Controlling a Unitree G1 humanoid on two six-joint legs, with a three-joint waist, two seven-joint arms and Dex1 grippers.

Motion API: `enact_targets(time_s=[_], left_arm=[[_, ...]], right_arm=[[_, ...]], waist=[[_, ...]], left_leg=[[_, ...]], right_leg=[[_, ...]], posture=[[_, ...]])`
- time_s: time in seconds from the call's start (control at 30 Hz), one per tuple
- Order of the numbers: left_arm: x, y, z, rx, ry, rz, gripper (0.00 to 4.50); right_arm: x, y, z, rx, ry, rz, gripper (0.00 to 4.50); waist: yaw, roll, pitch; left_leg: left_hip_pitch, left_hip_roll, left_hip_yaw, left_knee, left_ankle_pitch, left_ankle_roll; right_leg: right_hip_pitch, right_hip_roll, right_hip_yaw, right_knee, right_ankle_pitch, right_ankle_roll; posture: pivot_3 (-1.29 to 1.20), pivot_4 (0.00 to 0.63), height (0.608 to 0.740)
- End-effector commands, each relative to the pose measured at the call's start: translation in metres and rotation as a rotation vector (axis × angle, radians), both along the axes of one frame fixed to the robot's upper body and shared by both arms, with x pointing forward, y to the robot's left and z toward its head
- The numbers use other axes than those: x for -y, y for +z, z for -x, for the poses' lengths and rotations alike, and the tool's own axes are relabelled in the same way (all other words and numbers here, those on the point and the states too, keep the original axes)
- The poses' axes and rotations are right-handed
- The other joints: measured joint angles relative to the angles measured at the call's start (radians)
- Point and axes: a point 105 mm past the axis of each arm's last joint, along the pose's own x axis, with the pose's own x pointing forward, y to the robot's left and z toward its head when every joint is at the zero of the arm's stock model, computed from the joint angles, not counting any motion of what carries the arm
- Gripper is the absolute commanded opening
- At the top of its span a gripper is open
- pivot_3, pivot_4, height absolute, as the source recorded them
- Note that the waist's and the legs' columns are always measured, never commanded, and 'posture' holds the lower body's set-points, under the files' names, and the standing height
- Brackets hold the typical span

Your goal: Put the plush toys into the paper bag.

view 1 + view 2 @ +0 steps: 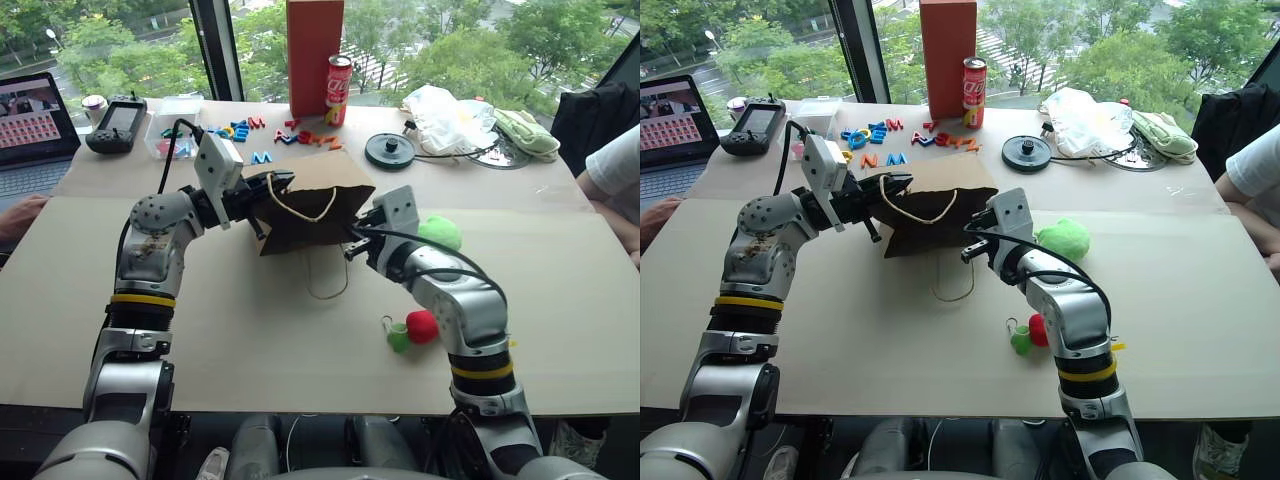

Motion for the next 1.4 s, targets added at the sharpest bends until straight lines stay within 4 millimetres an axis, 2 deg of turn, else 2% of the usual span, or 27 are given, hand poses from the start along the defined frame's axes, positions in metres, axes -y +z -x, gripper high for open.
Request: enact_targets(time_s=[0.03, 0.07, 0.13, 0.2, 0.3, 0.37, 0.4, 0.57, 0.8, 0.9, 1.1, 1.3, 1.4], left_arm=[[-0.001, 0.01, 0.001, 0.045, 0.004, 0.012, 0.0], [-0.001, 0.01, 0.001, 0.044, 0.004, 0.012, 0.0], [0.0, 0.01, 0.001, 0.042, 0.002, 0.019, 0.0], [0.001, 0.012, 0.001, 0.041, -0.001, 0.029, 0.0], [0.003, 0.014, 0.001, 0.04, -0.004, 0.039, 0.0], [0.004, 0.016, 0.001, 0.041, -0.005, 0.045, 0.0], [0.004, 0.016, 0.001, 0.042, -0.005, 0.047, 0.0], [0.007, 0.02, 0.0, 0.044, -0.003, 0.07, 0.0], [0.01, 0.023, -0.002, 0.047, 0.008, 0.095, 0.0], [0.011, 0.024, -0.002, 0.046, 0.016, 0.11, 0.0], [0.014, 0.027, -0.005, 0.048, 0.034, 0.145, 0.0], [0.016, 0.031, -0.008, 0.046, 0.046, 0.179, 0.0], [0.018, 0.032, -0.01, 0.043, 0.051, 0.194, 0.0]], right_arm=[[0.026, 0.018, 0.007, 0.019, -0.065, -0.025, 0.84], [0.038, 0.019, 0.004, 0.021, -0.118, -0.022, 1.14], [0.075, 0.015, -0.007, -0.004, -0.29, 0.002, 1.84], [0.106, 0.001, -0.013, -0.055, -0.424, 0.05, 2.55], [0.132, -0.019, -0.018, -0.118, -0.538, 0.1, 3.62], [0.138, -0.03, -0.021, -0.148, -0.574, 0.115, 4.29], [0.138, -0.035, -0.022, -0.159, -0.582, 0.117, 4.46], [0.137, -0.062, -0.028, -0.248, -0.605, 0.16, 4.46], [0.128, -0.067, -0.034, -0.256, -0.58, 0.117, 4.46], [0.12, -0.064, -0.035, -0.256, -0.552, 0.058, 3.81], [0.107, -0.061, -0.037, -0.25, -0.509, 0.0, 1.8], [0.111, -0.054, -0.038, -0.23, -0.526, -0.046, 1.8], [0.12, -0.041, -0.036, -0.198, -0.547, -0.076, 1.8]], waist=[[-0.001, 0.0, 0.0], [-0.002, 0.0, 0.0], [-0.001, 0.0, 0.0], [0.0, 0.0, 0.0], [0.0, 0.0, 0.0], [-0.001, 0.0, 0.0], [-0.003, 0.0, 0.0], [-0.009, 0.001, 0.001], [-0.006, 0.001, 0.001], [-0.008, 0.001, 0.001], [-0.009, 0.001, 0.001], [-0.009, 0.001, 0.001], [-0.007, 0.001, 0.001]], left_leg=[[0.0, 0.0, 0.0, 0.0, 0.0, 0.0], [0.0, 0.0, 0.0, 0.0, 0.0, 0.0], [0.0, 0.0, 0.0, 0.0, 0.0, 0.0], [0.0, -0.001, 0.0, 0.0, 0.0, 0.0], [0.0, -0.001, 0.0, 0.0, 0.0, 0.0], [0.0, -0.001, 0.0, -0.001, 0.0, 0.0], [0.0, -0.001, 0.0, -0.001, 0.0, 0.0], [0.001, -0.001, 0.0, -0.001, 0.0, 0.0], [0.001, -0.001, 0.0, -0.001, 0.0, 0.0], [0.001, -0.001, 0.0, -0.001, 0.0, 0.0], [0.001, -0.001, 0.0, -0.001, 0.0, 0.0], [0.001, -0.001, 0.0, -0.001, 0.0, 0.0], [0.001, -0.001, 0.0, -0.001, 0.0, 0.0]], right_leg=[[0.0, 0.0, 0.0, 0.0, 0.0, 0.0], [0.0, 0.0, 0.0, 0.0, 0.0, 0.0], [0.0, 0.0, 0.0, 0.0, 0.0, 0.0], [0.0, 0.0, 0.0, 0.0, 0.0, 0.0], [0.0, -0.001, 0.0, -0.001, 0.0, 0.0], [0.0, 0.0, 0.001, -0.001, 0.0, 0.0], [0.0, 0.0, 0.001, -0.001, 0.0, 0.0], [0.0, 0.0, 0.001, 0.0, 0.0, 0.0], [0.001, 0.0, 0.001, -0.001, 0.0, 0.0], [0.001, 0.0, 0.001, 0.0, 0.0, 0.0], [0.001, 0.0, 0.001, 0.0, 0.0, 0.0], [0.001, 0.0, 0.001, 0.0, 0.0, 0.0], [0.001, 0.0, 0.001, 0.0, 0.0, 0.0]], posture=[[0.0, 0.15, 0.74], [0.0, 0.15, 0.74], [0.0, 0.15, 0.74], [0.0, 0.15, 0.74], [0.0, 0.15, 0.74], [0.0, 0.15, 0.74], [0.0, 0.15, 0.74], [0.0, 0.15, 0.74], [0.0, 0.15, 0.74], [0.0, 0.15, 0.74], [0.0, 0.15, 0.74], [0.0, 0.15, 0.74], [0.0, 0.15, 0.74]])
